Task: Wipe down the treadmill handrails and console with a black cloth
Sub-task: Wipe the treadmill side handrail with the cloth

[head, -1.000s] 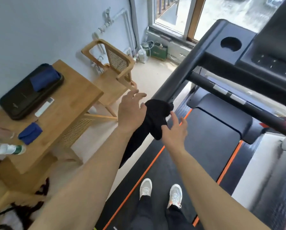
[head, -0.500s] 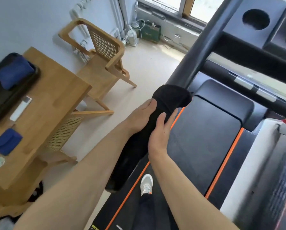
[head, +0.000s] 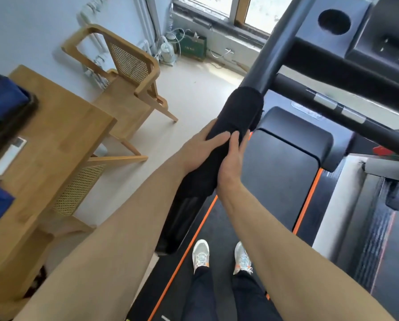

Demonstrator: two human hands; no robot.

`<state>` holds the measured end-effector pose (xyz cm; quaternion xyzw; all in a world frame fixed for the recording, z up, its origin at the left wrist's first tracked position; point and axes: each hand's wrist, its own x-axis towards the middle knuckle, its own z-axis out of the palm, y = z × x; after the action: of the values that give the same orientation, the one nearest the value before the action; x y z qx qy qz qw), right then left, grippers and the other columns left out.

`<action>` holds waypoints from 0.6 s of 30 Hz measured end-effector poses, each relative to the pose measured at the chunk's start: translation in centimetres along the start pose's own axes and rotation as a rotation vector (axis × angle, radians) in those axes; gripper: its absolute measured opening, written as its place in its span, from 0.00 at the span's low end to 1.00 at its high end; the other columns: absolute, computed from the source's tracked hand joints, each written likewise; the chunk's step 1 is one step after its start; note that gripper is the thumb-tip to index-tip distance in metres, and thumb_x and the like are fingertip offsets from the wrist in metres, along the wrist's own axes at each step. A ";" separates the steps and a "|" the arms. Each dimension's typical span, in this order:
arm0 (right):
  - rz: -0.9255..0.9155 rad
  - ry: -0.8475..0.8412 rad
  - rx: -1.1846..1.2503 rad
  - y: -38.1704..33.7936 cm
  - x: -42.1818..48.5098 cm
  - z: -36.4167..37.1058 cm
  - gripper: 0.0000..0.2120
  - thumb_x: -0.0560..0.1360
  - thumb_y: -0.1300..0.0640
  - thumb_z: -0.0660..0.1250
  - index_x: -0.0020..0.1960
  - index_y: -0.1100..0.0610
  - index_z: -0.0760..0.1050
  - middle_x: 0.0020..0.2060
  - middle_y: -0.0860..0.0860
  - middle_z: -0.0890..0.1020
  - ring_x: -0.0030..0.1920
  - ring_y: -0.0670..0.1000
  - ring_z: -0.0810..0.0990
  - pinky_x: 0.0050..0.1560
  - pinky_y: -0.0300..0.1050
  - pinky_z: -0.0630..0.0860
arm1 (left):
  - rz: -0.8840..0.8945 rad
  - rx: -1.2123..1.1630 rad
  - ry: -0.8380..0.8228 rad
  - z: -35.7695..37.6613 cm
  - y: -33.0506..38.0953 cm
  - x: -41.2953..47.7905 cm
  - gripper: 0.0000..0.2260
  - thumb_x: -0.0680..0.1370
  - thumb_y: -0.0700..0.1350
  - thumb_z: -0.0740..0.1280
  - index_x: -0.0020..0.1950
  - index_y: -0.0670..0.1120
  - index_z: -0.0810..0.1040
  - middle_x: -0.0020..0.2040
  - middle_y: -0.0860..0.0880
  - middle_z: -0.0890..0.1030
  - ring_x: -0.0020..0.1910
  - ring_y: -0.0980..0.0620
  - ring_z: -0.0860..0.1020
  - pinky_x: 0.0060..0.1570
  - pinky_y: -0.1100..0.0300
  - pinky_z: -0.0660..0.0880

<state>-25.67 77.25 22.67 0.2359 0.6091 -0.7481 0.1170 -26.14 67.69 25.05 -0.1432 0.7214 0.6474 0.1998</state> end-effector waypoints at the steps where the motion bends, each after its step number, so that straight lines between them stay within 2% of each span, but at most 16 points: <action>1: 0.016 0.002 0.008 1.1 -1.5 0.0 0.28 0.81 0.40 0.58 0.79 0.37 0.54 0.72 0.39 0.69 0.69 0.45 0.71 0.74 0.51 0.67 | 0.013 0.000 0.001 -0.2 -1.0 -1.7 0.19 0.79 0.56 0.66 0.70 0.63 0.72 0.62 0.59 0.81 0.62 0.56 0.79 0.67 0.50 0.73; 3: 0.049 0.014 -0.005 3.1 -4.8 -0.2 0.27 0.83 0.41 0.57 0.79 0.37 0.54 0.72 0.39 0.67 0.69 0.43 0.69 0.74 0.48 0.64 | 0.035 0.005 0.010 -0.5 -2.6 -5.1 0.18 0.80 0.52 0.66 0.70 0.64 0.72 0.62 0.61 0.81 0.62 0.59 0.79 0.67 0.53 0.72; 6: 0.127 0.006 -0.076 4.7 -7.9 -0.2 0.28 0.74 0.30 0.57 0.73 0.26 0.55 0.76 0.39 0.65 0.73 0.44 0.67 0.74 0.52 0.64 | 0.001 0.056 0.047 -0.6 -4.1 -7.1 0.19 0.80 0.57 0.65 0.71 0.66 0.69 0.63 0.62 0.79 0.63 0.59 0.78 0.67 0.51 0.72; 7: 0.142 0.004 -0.101 4.7 -7.9 -0.2 0.30 0.72 0.27 0.56 0.73 0.25 0.54 0.76 0.39 0.65 0.74 0.46 0.67 0.75 0.54 0.65 | -0.015 0.067 0.050 -0.7 -4.2 -6.9 0.19 0.79 0.59 0.64 0.71 0.66 0.69 0.63 0.62 0.79 0.63 0.58 0.78 0.67 0.50 0.72; 8: 0.150 -0.002 -0.121 4.2 -7.4 -0.1 0.33 0.72 0.27 0.56 0.74 0.28 0.52 0.76 0.40 0.64 0.74 0.46 0.67 0.75 0.55 0.64 | -0.032 0.071 0.052 -0.7 -3.9 -6.3 0.20 0.79 0.61 0.64 0.71 0.66 0.69 0.63 0.62 0.79 0.63 0.57 0.78 0.67 0.49 0.72; 10: 0.136 0.001 -0.146 3.2 -5.4 -0.2 0.33 0.78 0.32 0.56 0.79 0.36 0.49 0.76 0.39 0.64 0.73 0.46 0.66 0.75 0.51 0.64 | -0.054 0.054 0.055 -0.5 -3.0 -4.5 0.21 0.77 0.64 0.63 0.70 0.64 0.70 0.63 0.60 0.80 0.63 0.56 0.78 0.67 0.48 0.72; 12: 0.088 0.005 -0.154 1.5 -2.6 -0.3 0.30 0.82 0.38 0.55 0.81 0.41 0.49 0.72 0.39 0.66 0.68 0.44 0.68 0.71 0.45 0.64 | -0.055 0.063 0.045 -0.2 -1.3 -2.1 0.21 0.77 0.65 0.62 0.70 0.62 0.72 0.63 0.59 0.80 0.61 0.56 0.79 0.67 0.49 0.72; 13: 0.058 0.008 -0.154 0.4 -1.1 -0.3 0.30 0.83 0.39 0.55 0.81 0.42 0.50 0.72 0.41 0.68 0.66 0.44 0.69 0.70 0.45 0.66 | -0.049 0.069 0.039 -0.1 -0.4 -0.7 0.21 0.77 0.65 0.62 0.69 0.61 0.73 0.62 0.58 0.81 0.61 0.56 0.79 0.67 0.49 0.73; 18: -0.039 0.010 -0.187 -2.8 3.9 0.1 0.34 0.78 0.35 0.58 0.80 0.41 0.53 0.68 0.45 0.73 0.66 0.50 0.75 0.69 0.56 0.72 | -0.063 0.026 0.013 0.1 2.1 3.9 0.23 0.73 0.68 0.64 0.65 0.61 0.77 0.60 0.54 0.83 0.59 0.52 0.81 0.65 0.47 0.74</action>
<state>-30.30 78.19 23.16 0.2156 0.6813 -0.6890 0.1207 -30.53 68.28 25.02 -0.1674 0.7262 0.6304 0.2173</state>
